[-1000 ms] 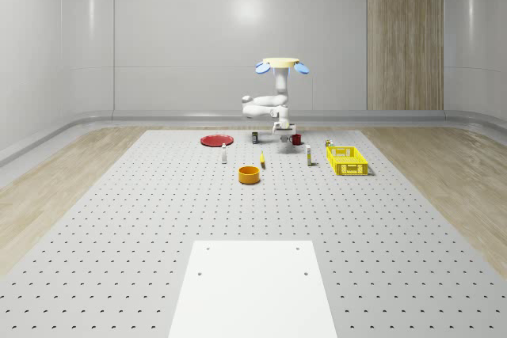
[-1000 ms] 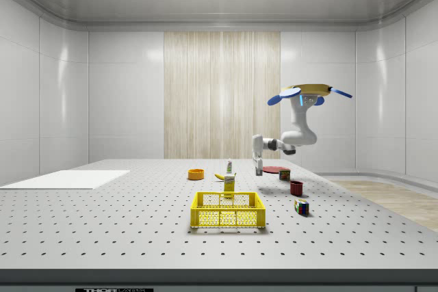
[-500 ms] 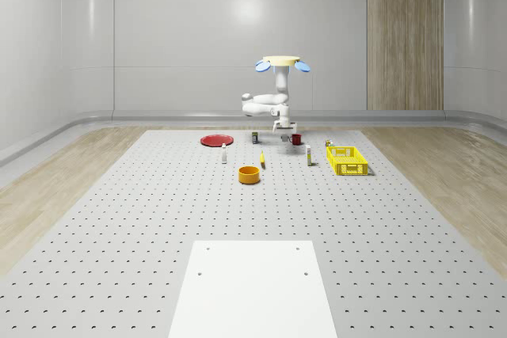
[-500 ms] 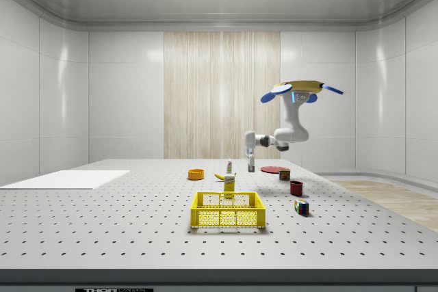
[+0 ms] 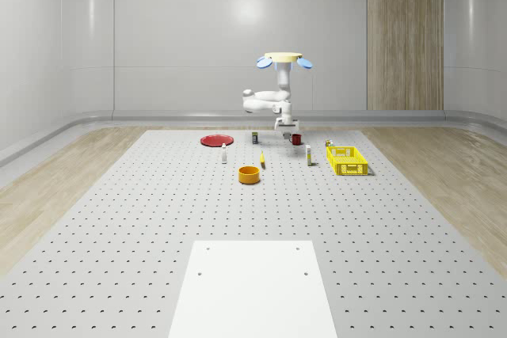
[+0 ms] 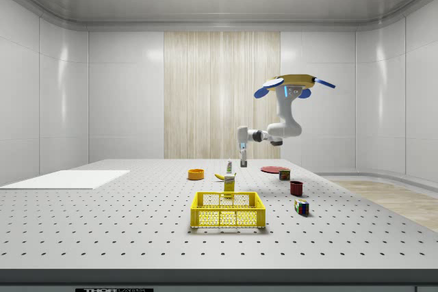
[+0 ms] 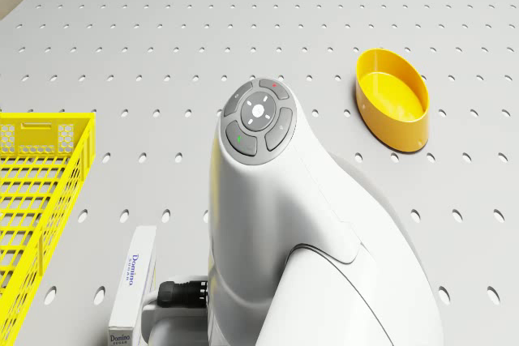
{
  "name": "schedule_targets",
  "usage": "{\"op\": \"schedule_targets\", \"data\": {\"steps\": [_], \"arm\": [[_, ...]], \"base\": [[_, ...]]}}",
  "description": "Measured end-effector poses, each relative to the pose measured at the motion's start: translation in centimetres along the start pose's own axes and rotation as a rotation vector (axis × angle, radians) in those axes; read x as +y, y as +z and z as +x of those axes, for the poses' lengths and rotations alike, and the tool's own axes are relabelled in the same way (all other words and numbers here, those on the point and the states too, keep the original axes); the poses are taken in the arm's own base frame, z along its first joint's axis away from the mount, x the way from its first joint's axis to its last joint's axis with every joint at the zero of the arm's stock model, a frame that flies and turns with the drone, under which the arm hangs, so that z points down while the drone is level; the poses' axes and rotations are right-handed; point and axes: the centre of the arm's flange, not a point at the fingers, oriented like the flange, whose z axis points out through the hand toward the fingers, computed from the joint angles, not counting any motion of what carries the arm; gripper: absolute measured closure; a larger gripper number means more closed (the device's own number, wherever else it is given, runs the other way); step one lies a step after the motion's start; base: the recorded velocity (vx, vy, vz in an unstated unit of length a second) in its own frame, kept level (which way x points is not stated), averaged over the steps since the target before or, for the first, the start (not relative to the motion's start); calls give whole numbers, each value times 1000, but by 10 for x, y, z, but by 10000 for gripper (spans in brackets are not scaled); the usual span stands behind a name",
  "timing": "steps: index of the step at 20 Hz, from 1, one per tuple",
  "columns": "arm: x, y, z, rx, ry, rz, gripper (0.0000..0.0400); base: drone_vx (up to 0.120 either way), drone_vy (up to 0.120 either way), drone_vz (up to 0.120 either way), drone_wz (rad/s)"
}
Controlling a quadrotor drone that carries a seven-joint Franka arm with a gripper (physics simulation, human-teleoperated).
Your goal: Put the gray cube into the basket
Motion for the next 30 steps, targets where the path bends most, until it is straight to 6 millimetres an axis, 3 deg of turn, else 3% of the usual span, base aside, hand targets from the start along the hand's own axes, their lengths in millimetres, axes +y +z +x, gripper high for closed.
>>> {"op": "schedule_targets", "data": {"steps": [28,30], "arm": [[0,0,0,0,0,0,150],[0,0,0,0,0,0,150]], "base": [[120,120,17,0],[120,0,0,0]]}}
